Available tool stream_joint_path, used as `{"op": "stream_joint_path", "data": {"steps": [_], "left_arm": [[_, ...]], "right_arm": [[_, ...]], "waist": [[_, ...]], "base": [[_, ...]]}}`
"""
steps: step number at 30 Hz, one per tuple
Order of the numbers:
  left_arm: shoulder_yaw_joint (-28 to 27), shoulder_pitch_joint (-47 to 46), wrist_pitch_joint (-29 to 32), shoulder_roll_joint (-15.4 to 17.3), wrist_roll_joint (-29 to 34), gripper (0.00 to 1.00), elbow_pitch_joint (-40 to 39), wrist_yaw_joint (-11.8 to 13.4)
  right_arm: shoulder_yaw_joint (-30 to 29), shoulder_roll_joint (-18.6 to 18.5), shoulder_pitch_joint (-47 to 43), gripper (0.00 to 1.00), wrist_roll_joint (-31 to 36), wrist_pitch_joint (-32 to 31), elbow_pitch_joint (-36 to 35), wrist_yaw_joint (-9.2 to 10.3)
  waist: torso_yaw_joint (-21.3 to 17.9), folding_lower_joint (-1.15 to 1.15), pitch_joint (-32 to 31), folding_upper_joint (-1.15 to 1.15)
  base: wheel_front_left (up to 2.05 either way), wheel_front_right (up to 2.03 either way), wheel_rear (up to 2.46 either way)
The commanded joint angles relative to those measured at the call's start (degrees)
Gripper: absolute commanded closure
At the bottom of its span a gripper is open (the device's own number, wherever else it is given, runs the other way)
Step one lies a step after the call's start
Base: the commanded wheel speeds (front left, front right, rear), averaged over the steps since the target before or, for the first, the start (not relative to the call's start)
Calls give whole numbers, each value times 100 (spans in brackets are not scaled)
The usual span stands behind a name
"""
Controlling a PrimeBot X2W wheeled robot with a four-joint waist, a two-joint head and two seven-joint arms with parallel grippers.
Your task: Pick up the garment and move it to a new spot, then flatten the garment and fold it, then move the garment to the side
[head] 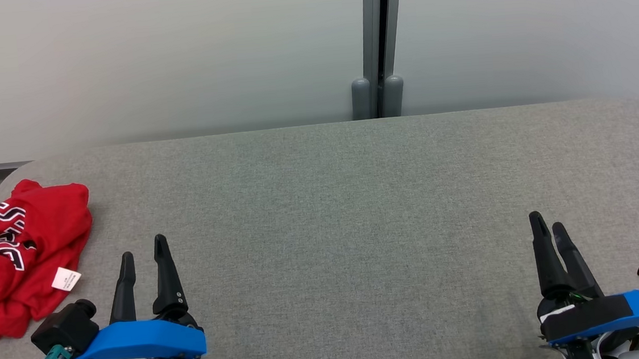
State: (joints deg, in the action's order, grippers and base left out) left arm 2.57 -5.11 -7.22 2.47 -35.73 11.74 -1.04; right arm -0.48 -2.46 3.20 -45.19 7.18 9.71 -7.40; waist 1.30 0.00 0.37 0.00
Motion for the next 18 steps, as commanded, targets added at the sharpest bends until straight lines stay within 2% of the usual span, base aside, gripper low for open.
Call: {"op": "stream_joint_path", "data": {"steps": [1,18], "left_arm": [[25,-147,-68,41,235,0,-30,27],[145,-174,-318,49,1367,0,62,128]], "right_arm": [[14,-44,-22,0,185,74,-77,-12],[91,-50,-38,0,1181,320,-26,-12]], "waist": [[8,0,1,0],[75,0,13,0]], "base": [[0,0,0],[0,0,0]]}}
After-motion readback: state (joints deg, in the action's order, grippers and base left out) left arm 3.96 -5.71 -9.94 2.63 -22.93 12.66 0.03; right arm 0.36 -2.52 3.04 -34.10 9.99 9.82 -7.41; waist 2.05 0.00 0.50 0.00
